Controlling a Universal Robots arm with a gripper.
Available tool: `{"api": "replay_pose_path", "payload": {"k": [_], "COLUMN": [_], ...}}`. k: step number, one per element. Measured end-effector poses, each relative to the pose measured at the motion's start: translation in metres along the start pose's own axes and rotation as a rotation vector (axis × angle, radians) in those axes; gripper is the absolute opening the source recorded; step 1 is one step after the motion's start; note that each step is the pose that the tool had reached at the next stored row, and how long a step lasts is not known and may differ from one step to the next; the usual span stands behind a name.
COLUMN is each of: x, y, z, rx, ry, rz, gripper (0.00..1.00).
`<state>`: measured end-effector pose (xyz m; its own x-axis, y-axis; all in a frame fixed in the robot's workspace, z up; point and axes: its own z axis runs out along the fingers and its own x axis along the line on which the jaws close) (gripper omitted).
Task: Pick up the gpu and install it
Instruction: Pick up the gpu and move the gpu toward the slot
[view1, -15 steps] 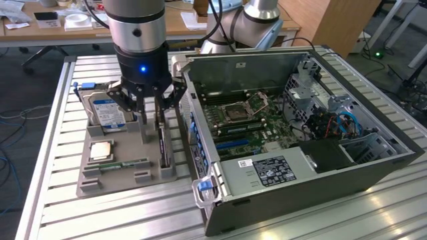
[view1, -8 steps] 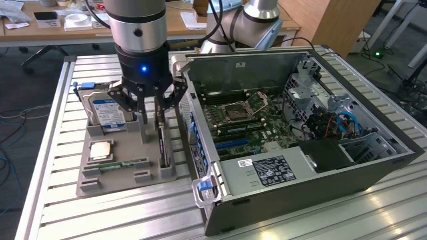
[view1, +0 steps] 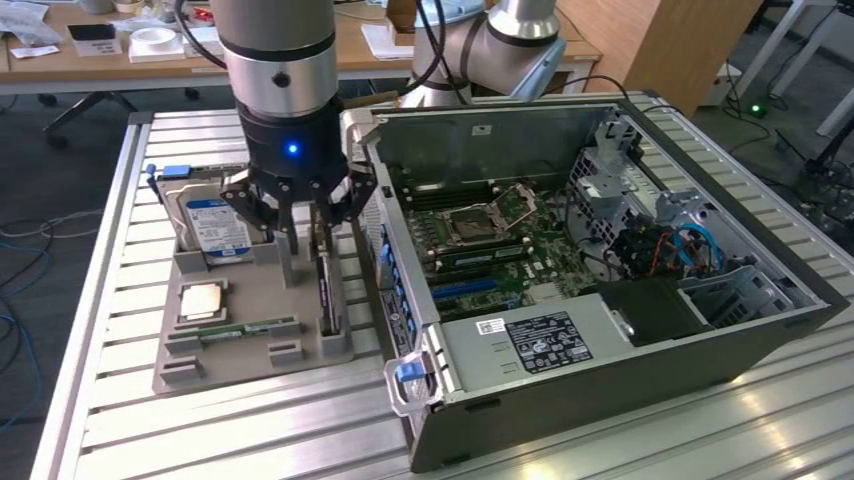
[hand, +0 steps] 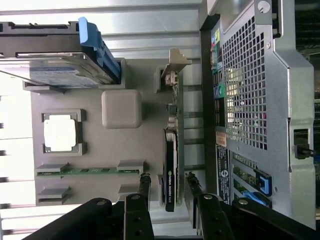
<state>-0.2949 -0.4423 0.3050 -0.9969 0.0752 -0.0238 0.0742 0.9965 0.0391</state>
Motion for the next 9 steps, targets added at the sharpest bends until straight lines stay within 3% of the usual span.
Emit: {"api": "replay_pose_path", "payload": {"k": [9], "x": [0.000], "y": [-0.0006], "z": [0.0163], "rx": [0.0001], "ry": [0.0001], "rz": [0.000], "gripper": [0.42]}}
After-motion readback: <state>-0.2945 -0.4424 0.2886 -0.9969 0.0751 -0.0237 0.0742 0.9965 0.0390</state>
